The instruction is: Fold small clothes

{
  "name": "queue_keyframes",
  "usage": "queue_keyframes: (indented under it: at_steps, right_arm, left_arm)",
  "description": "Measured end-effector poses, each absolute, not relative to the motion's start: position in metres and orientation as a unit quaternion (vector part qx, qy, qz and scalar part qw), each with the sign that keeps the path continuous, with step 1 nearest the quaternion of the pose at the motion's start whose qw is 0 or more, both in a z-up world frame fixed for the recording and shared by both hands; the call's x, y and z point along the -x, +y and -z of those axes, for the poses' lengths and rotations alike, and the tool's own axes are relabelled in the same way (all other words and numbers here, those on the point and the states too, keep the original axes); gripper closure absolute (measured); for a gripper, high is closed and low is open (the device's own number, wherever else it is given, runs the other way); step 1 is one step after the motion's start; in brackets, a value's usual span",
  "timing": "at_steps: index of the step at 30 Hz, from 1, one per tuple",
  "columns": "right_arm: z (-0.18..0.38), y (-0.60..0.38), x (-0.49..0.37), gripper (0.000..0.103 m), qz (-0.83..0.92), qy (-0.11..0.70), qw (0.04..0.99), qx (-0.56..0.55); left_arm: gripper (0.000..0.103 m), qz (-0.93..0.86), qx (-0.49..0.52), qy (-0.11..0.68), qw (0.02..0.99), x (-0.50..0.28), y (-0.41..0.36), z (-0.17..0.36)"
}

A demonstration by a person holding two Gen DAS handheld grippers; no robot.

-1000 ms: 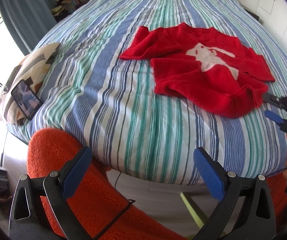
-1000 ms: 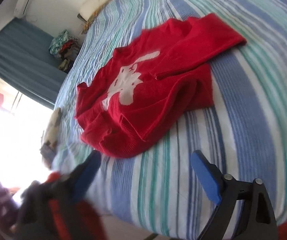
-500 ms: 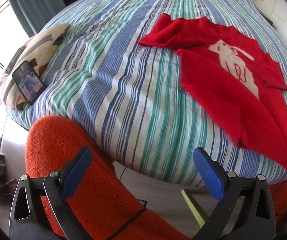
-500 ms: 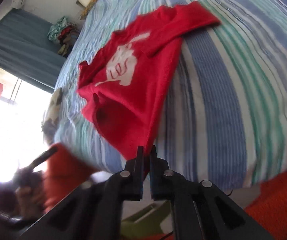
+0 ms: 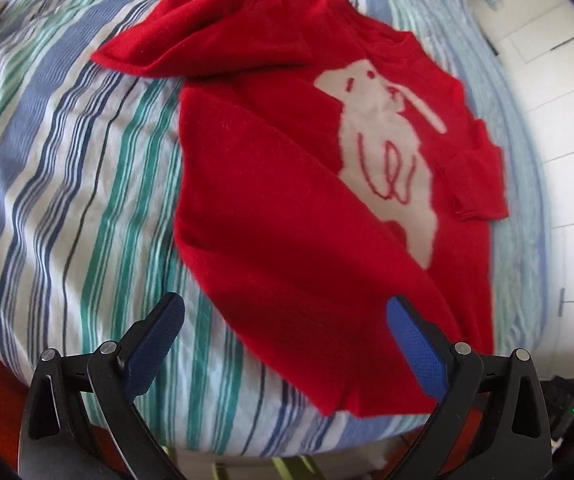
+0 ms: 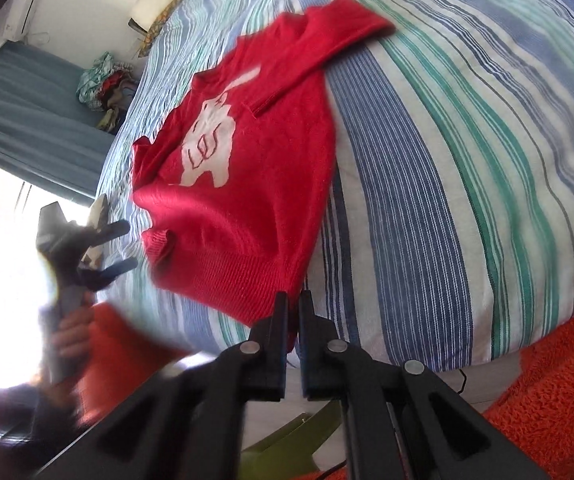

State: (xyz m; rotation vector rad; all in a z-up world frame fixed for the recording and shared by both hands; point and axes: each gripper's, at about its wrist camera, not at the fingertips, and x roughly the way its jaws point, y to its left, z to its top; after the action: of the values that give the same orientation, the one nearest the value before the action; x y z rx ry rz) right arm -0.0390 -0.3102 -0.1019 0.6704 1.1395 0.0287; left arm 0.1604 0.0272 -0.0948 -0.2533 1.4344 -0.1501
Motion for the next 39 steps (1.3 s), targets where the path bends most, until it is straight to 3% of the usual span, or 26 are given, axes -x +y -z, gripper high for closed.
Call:
queue_keyframes:
  at_steps: [4,10,15,19,20,21,23,25,26,27,28,33,34,35,39]
  right_arm:
    - [0.104,-0.314,0.042,0.098,-0.009,0.524,0.788,-0.323]
    - [0.095,-0.307,0.047,0.098,-0.007,0.517,0.803,-0.296]
    - [0.106,-0.309,0.040,0.097,-0.007,0.532,0.789,-0.309]
    - [0.112,-0.312,0.033,0.093,-0.006,0.534,0.780,-0.326]
    - [0.110,-0.314,0.034,0.087,-0.006,0.531,0.780,-0.331]
    - [0.107,-0.317,0.035,0.083,-0.004,0.525,0.782,-0.336]
    - [0.100,-0.324,0.043,0.060,0.007,0.512,0.789,-0.339]
    - [0.097,-0.328,0.049,0.054,0.010,0.508,0.790,-0.343]
    - [0.099,-0.329,0.050,0.054,0.007,0.512,0.786,-0.347]
    - [0.103,-0.329,0.049,0.054,0.002,0.516,0.780,-0.353]
    - [0.107,-0.327,0.046,0.054,-0.006,0.521,0.775,-0.357]
    - [0.150,-0.311,0.021,0.054,-0.067,0.575,0.721,-0.379]
    - [0.152,-0.310,0.019,0.063,-0.072,0.578,0.719,-0.378]
    - [0.149,-0.308,0.018,0.096,-0.077,0.581,0.722,-0.368]
    - [0.115,-0.306,0.024,0.098,-0.079,0.588,0.744,-0.307]
  left_arm:
    - [0.004,0.036,0.040,0.704,0.708,-0.163,0.014,0.120]
    - [0.004,0.011,-0.022,0.684,0.729,-0.085,0.079,0.078]
    - [0.004,0.050,0.074,0.641,0.762,-0.061,0.110,0.047]
    - [0.005,0.093,0.113,0.622,0.769,-0.082,0.086,0.065]
    - [0.011,0.095,0.114,0.633,0.760,-0.086,0.078,0.073]
    - [0.025,0.097,0.115,0.643,0.751,-0.088,0.072,0.083]
    - [0.033,0.103,0.112,0.648,0.746,-0.085,0.063,0.095]
    - [0.038,0.106,0.109,0.633,0.759,-0.083,0.055,0.092]
    - [0.050,0.106,0.106,0.632,0.761,-0.083,0.052,0.092]
    - [0.082,0.117,0.109,0.633,0.757,-0.083,0.051,0.090]
    - [0.096,0.131,0.120,0.640,0.748,-0.081,0.049,0.092]
    - [0.100,0.127,0.139,0.637,0.748,-0.074,0.062,0.077]
    - [0.100,0.129,0.136,0.636,0.749,-0.067,0.069,0.069]
    - [0.100,0.127,0.128,0.636,0.751,-0.062,0.073,0.062]
    - [0.100,0.107,0.073,0.643,0.755,-0.044,0.083,0.049]
